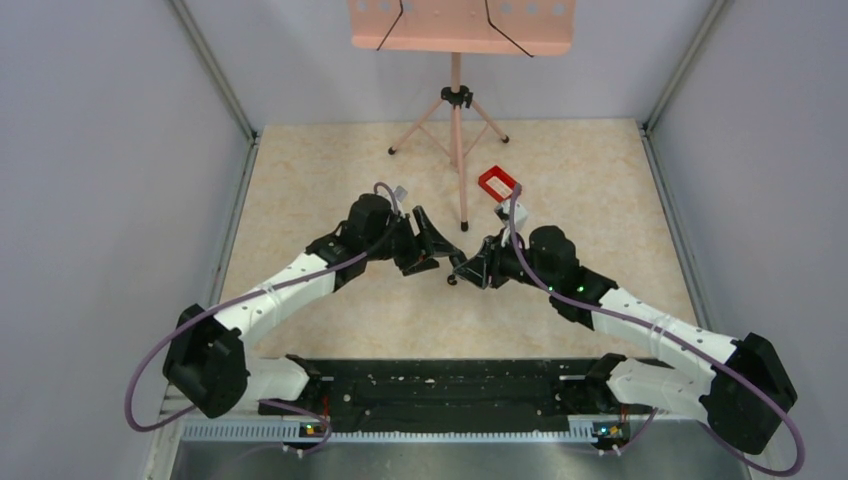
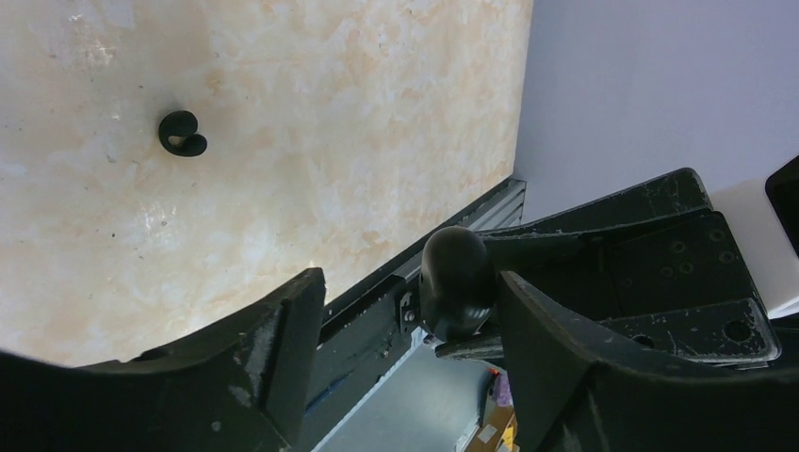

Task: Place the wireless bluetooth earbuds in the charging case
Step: Pass from the right arm to the left

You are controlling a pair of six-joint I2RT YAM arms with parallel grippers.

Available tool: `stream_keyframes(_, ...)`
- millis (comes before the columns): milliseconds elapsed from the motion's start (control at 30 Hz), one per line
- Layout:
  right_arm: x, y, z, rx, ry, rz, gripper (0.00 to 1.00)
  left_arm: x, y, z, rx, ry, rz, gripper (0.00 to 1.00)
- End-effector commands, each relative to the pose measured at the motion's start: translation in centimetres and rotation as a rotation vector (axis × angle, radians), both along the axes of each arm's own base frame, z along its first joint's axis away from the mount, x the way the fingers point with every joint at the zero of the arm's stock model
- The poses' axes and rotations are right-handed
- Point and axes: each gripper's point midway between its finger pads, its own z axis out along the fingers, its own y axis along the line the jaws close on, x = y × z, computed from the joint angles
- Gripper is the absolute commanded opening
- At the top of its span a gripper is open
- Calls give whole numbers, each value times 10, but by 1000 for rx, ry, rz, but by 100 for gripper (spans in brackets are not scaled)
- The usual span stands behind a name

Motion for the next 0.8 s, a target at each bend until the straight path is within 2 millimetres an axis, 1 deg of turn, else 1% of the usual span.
stream_keyframes(0, 4, 3, 15, 30, -46, 9, 13, 7, -15, 20, -44, -42, -3, 69)
stream_keyframes(133, 4, 3, 15, 21, -46, 11, 13, 3, -26, 19, -68, -29, -39, 59)
stream_keyframes(267, 7, 2, 15, 6, -46, -2, 13, 2, -30, 21, -78, -27, -55, 58)
stream_keyframes(367, 10, 1, 16, 3, -50, -17, 14, 0, -32, 24, -88, -28, -70, 48)
stream_keyframes(400, 11, 1, 16, 3, -53, -19, 14, -3, -34, 26, -106, -21, -84, 41)
stream_keyframes(500, 14, 2, 15, -4, -44, -30, 16, -4, -41, 35, -177, -32, -113, 8)
stream_keyframes(533, 16, 2, 15, -7, -37, -39, 21, -5, -42, 35, -183, -32, -120, 0)
stream_keyframes(633, 23, -3, 9, -49, 18, -99, 49, -4, -41, 36, -176, -47, -124, 0)
stream_keyframes(667, 25, -6, 6, -77, 39, -121, 56, -3, -40, 37, -167, -61, -126, 0)
stream_keyframes(700, 25, -11, 0, -119, 67, -136, 62, -2, -38, 37, -153, -79, -129, 0)
stream_keyframes(733, 26, -13, 4, -137, 69, -140, 70, -2, -37, 38, -149, -99, -147, 0)
stream_keyframes(767, 24, -15, 7, -149, 68, -123, 73, -6, -37, 43, -163, -132, -191, 0)
